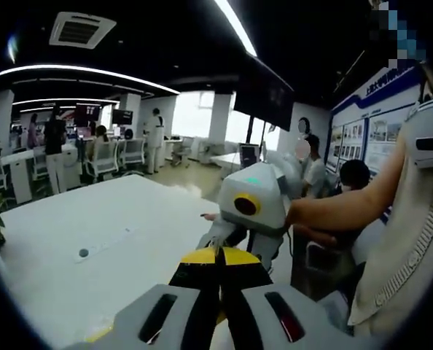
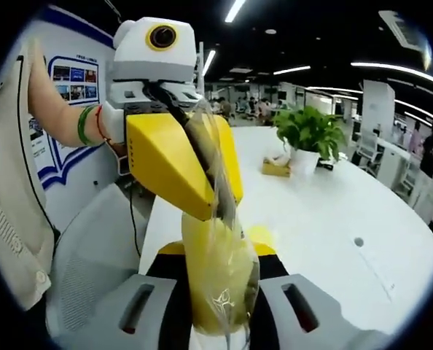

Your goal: Compare the silicone blocks by pressing each to a similar depth, holding the contact briefly, and releasing to observe deformation and rebound differences across the visible hardness samples.

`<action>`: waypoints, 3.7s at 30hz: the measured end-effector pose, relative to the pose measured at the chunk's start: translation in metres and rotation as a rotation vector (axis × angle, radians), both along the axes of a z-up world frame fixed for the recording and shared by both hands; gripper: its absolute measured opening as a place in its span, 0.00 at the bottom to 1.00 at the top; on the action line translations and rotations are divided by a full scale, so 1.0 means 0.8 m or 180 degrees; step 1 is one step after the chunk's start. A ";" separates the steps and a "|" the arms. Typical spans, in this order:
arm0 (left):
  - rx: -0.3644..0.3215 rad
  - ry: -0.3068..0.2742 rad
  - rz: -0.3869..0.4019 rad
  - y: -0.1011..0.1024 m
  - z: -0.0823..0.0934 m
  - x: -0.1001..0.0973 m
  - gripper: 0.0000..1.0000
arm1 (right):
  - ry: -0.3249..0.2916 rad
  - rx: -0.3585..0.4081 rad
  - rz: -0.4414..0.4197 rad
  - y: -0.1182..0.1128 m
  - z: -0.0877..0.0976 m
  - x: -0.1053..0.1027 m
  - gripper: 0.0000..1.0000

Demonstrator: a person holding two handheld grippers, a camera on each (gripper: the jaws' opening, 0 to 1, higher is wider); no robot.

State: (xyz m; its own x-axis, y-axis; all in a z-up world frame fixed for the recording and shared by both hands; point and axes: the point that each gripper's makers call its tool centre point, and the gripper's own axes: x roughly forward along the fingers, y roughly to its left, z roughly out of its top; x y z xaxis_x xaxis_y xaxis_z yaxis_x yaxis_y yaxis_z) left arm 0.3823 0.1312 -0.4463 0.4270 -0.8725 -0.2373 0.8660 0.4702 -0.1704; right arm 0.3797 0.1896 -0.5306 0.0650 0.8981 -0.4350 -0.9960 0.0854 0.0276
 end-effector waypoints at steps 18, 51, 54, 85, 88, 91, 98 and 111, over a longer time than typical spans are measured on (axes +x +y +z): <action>0.0013 -0.0120 -0.0049 -0.003 0.003 -0.001 0.00 | -0.0010 -0.0031 -0.0035 -0.004 0.002 0.001 0.15; 0.0058 -0.0086 0.0012 -0.005 -0.002 -0.003 0.00 | 0.0002 -0.0070 0.0022 -0.007 -0.004 -0.004 0.21; 0.0056 -0.0089 0.0009 -0.005 -0.001 -0.004 0.00 | -0.0034 -0.0075 0.0031 -0.008 -0.004 -0.003 0.22; 0.0003 -0.0024 0.0059 -0.004 -0.005 -0.007 0.00 | -0.0129 -0.0169 0.0147 -0.010 -0.010 -0.006 0.28; -0.0007 0.0000 0.0074 -0.003 -0.007 -0.007 0.00 | -0.0120 -0.0172 0.0153 -0.009 -0.012 -0.006 0.29; -0.0043 0.0040 0.0081 -0.001 -0.008 -0.006 0.00 | -0.0133 -0.0169 0.0159 -0.008 -0.013 -0.005 0.29; -0.0092 0.0139 0.0121 0.002 -0.013 -0.003 0.00 | -0.0080 -0.0200 0.0164 -0.008 -0.017 -0.006 0.31; -0.0104 0.0232 0.0191 0.006 -0.025 0.004 0.00 | -0.0055 -0.0251 0.0149 -0.012 -0.027 -0.007 0.40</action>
State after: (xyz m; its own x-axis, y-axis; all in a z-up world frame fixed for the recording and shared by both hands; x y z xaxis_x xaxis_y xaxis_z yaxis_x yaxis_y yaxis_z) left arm 0.3854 0.1356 -0.4660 0.4613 -0.8537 -0.2416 0.8212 0.5139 -0.2481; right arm 0.3743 0.1802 -0.5521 0.0319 0.8633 -0.5037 -0.9992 0.0400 0.0053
